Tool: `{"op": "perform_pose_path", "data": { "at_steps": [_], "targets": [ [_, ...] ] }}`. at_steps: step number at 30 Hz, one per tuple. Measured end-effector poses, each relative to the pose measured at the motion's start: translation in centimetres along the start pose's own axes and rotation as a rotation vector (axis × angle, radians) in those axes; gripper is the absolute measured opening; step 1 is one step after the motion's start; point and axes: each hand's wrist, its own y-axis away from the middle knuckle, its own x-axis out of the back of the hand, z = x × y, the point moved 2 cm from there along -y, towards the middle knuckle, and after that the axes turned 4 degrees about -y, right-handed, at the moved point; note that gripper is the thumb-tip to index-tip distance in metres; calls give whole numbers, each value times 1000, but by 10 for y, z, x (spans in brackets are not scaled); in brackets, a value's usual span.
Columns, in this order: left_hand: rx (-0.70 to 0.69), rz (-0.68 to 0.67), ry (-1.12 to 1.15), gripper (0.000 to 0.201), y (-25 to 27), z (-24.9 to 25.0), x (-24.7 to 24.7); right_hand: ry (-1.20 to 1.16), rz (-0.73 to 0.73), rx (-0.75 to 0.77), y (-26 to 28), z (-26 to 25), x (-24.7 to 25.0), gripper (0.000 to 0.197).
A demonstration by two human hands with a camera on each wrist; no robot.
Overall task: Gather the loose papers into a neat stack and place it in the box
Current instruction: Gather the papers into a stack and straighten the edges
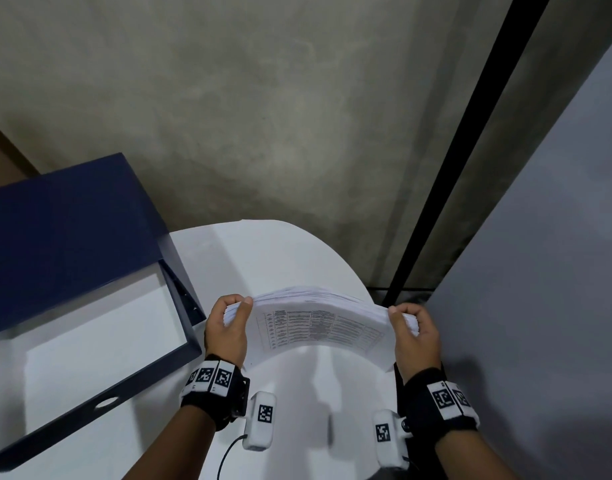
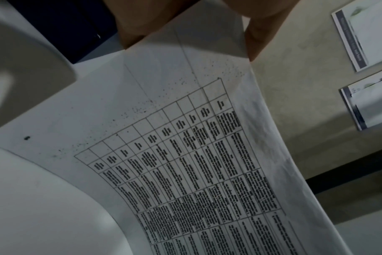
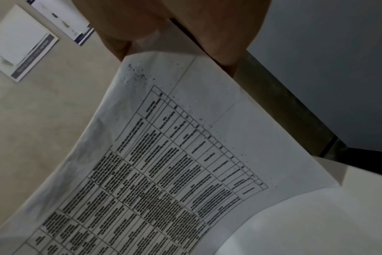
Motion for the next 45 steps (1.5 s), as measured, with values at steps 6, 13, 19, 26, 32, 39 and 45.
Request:
{"op": "perform_pose_path", "data": {
  "at_steps": [6, 13, 19, 26, 32, 39, 45],
  "targets": [
    [25, -194, 10, 36, -5, -16, 11, 302, 52, 265, 9, -33, -5, 20],
    [109, -225, 0, 26, -8, -26, 14, 979, -719, 877, 88, -66, -120, 71],
    [196, -240, -50, 25, -14, -25, 15, 1171, -879, 911, 99, -40, -163, 73],
    [107, -253, -123, 27, -6, -20, 16, 1186, -801, 815, 80, -42, -159, 67],
    [119, -271, -104, 35, -9, -21, 16, 1204, -798, 821, 72, -43, -159, 65],
    [109, -259, -135, 27, -10, -27, 15, 1116, -723, 796, 67, -40, -142, 67],
    [47, -275, -197, 18, -3, -3, 8, 1203, -686, 833, 47, -45, -128, 75]
  ]
}}
